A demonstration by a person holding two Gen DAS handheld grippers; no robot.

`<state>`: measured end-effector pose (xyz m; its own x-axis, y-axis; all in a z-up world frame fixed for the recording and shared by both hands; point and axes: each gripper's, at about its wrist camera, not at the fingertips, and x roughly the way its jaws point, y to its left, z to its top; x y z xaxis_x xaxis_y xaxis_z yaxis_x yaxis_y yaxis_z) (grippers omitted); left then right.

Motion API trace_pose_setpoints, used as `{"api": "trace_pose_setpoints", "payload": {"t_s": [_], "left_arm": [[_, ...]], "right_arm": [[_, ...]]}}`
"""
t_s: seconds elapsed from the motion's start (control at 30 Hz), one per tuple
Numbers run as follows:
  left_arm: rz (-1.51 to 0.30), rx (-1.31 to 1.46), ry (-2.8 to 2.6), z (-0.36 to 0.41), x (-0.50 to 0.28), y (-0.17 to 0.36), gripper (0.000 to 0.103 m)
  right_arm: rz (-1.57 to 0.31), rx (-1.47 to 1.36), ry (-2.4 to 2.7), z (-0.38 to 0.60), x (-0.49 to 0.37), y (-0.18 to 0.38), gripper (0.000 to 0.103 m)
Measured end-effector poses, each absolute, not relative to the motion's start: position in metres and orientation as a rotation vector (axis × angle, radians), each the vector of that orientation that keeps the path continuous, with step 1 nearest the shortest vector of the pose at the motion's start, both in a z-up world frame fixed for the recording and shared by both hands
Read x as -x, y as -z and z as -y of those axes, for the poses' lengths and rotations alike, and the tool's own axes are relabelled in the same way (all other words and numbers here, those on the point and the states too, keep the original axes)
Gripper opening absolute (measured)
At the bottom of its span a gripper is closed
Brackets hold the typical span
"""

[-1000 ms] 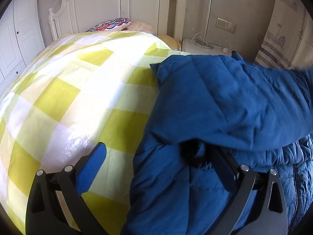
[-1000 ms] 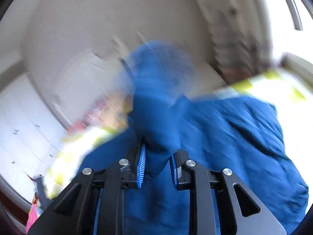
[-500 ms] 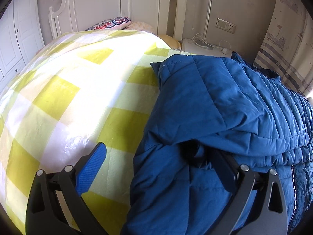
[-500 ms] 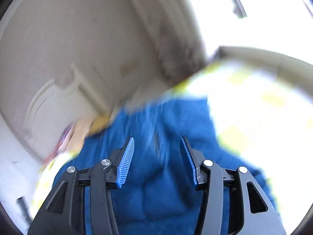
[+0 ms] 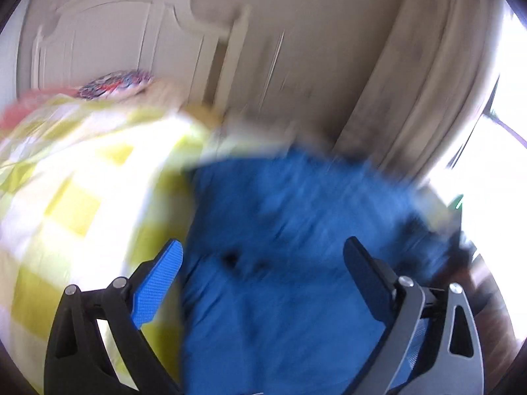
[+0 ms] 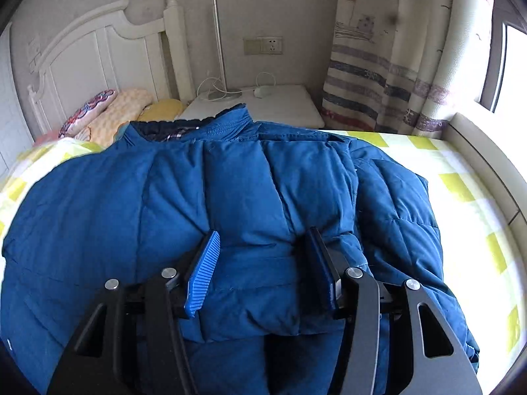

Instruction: Fold large clothes

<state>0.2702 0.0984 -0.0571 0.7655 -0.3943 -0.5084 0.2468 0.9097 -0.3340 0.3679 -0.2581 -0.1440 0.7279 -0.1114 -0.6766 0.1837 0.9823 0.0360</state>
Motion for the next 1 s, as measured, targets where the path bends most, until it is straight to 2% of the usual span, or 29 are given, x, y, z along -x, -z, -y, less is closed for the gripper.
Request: {"api": "trace_pose_setpoints", "payload": {"t_s": [0.1,0.2,0.3,0.43,0.5,0.63,0.8,0.87,1.0], "left_arm": [[-0.586,0.258,0.295,-0.091,-0.296,0.018,0.1],[-0.635,0.184,0.256,-0.059,-0.345,0.008,0.1],[-0.744,0.144,0.224,-0.027,-0.397,0.032,0.1],[-0.906,0.034,0.128,0.006,-0.438,0.108,0.101],[-0.807,-0.079,0.102,0.019,-0.432,0.133,0.101],[-0.806,-0.097,0.091,0.019,-0.428,0.137,0.101],[-0.806,-0.073,0.104,0.015,-0.426,0.137,0.101],[-0.808,-0.07,0.106,0.015,-0.427,0.137,0.101],[-0.807,-0.065,0.109,0.015,-0.433,0.132,0.101]], "right_arm": [[-0.736,-0.094,0.167,0.257,-0.356,0.146,0.052],[-0.729,-0.119,0.151,0.261,-0.345,0.151,0.052],[-0.727,-0.125,0.147,0.26,-0.339,0.152,0.052],[-0.728,-0.13,0.14,0.261,-0.339,0.152,0.054],[-0.725,-0.133,0.124,0.262,-0.339,0.152,0.054],[-0.709,-0.158,0.098,0.266,-0.336,0.151,0.058],[-0.539,-0.319,0.097,0.293,-0.304,0.126,0.058],[-0.505,-0.276,0.1,0.29,-0.305,0.107,0.058],[-0.579,-0.081,0.096,0.264,-0.345,0.088,0.057]]}}
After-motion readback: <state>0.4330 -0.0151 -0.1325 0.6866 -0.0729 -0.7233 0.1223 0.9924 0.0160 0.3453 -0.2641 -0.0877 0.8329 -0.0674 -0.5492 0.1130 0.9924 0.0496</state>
